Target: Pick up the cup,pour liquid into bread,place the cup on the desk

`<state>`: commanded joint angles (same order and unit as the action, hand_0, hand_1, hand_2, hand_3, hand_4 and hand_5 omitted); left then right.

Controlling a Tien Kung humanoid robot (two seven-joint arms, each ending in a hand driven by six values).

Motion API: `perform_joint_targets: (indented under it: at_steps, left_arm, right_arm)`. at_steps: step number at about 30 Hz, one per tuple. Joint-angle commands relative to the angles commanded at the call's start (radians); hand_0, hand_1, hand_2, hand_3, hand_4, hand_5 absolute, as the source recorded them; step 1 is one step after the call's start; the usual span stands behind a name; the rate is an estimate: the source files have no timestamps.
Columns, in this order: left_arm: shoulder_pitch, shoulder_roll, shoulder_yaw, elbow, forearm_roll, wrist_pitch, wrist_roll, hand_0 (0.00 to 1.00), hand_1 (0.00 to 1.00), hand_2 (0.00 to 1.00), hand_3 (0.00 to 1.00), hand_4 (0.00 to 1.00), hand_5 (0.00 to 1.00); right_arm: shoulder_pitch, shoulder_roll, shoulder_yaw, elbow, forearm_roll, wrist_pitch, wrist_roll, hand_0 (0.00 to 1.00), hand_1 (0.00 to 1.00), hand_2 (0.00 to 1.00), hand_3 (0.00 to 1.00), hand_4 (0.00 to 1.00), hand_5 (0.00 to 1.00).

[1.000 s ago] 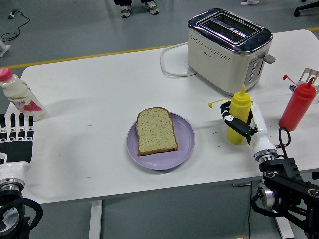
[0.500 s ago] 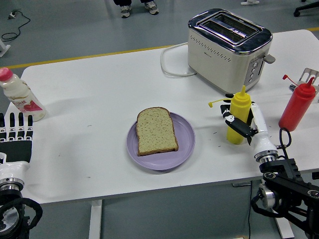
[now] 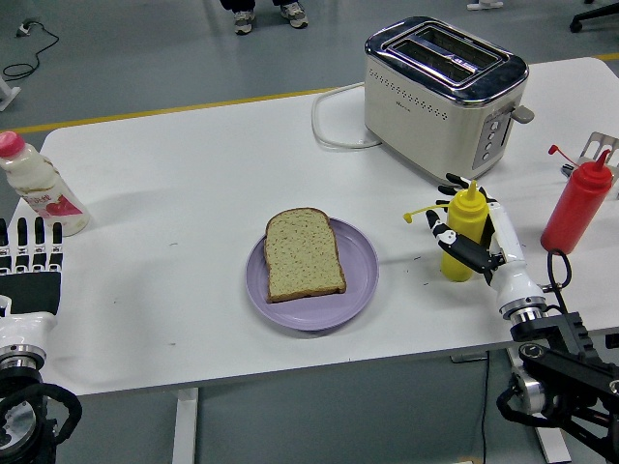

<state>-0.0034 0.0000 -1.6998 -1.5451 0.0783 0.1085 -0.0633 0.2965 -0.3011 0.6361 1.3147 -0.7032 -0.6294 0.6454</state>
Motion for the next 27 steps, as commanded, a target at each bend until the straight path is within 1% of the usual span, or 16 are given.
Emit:
perform_joint_targets:
  at_steps: [1, 2, 7, 8, 14, 15, 27]
  left_arm:
    - [0.0, 0.0, 0.0, 0.0, 0.0, 0.0, 0.0, 0.859, 0.871, 0.936, 0.857, 0.717, 0.998]
    - [0.0, 0.0, 0.0, 0.0, 0.0, 0.0, 0.0, 0.859, 0.871, 0.936, 0.857, 0.718, 0.998]
    - [0.0, 0.0, 0.0, -0.001, 0.0, 0.0, 0.0, 0.859, 0.871, 0.936, 0.857, 0.718, 0.998]
    - [0.0, 0.0, -0.001, -0.001, 0.0, 0.0, 0.0, 0.859, 0.87, 0.936, 0.857, 0.716, 0.998]
    - [-0.001, 0.0, -0.001, -0.001, -0.001, 0.0, -0.001, 0.859, 0.87, 0.936, 0.857, 0.716, 0.998]
    - [-0.001, 0.0, -0.001, -0.001, -0.001, 0.0, -0.001, 0.858, 0.87, 0.936, 0.857, 0.716, 0.998]
    - [0.001, 0.0, 0.001, -0.001, -0.002, -0.001, -0.002, 0.859, 0.87, 0.936, 0.855, 0.715, 0.998]
  right_arm:
    - [-0.001, -0.001, 0.0, 0.001, -0.004, 0.001, 0.0, 0.835, 0.758, 0.839, 0.901, 0.696, 0.164]
    - [-0.004, -0.003, -0.001, 0.005, -0.014, 0.003, 0.0, 0.865, 0.803, 0.89, 0.946, 0.713, 0.157]
    - [-0.015, -0.012, 0.0, 0.013, -0.057, 0.011, 0.0, 0.865, 0.803, 0.89, 0.946, 0.713, 0.157]
    - [-0.018, -0.013, 0.001, 0.013, -0.067, 0.013, 0.0, 0.917, 0.874, 0.928, 0.987, 0.734, 0.158]
    - [-0.027, -0.018, 0.013, 0.011, -0.112, 0.023, 0.0, 0.917, 0.874, 0.928, 0.987, 0.734, 0.158]
    - [-0.029, -0.018, 0.015, 0.01, -0.117, 0.025, 0.0, 0.939, 0.892, 0.945, 0.998, 0.769, 0.151]
    - [-0.059, -0.031, 0.044, 0.019, -0.15, 0.039, -0.021, 0.954, 0.903, 0.955, 0.998, 0.791, 0.138]
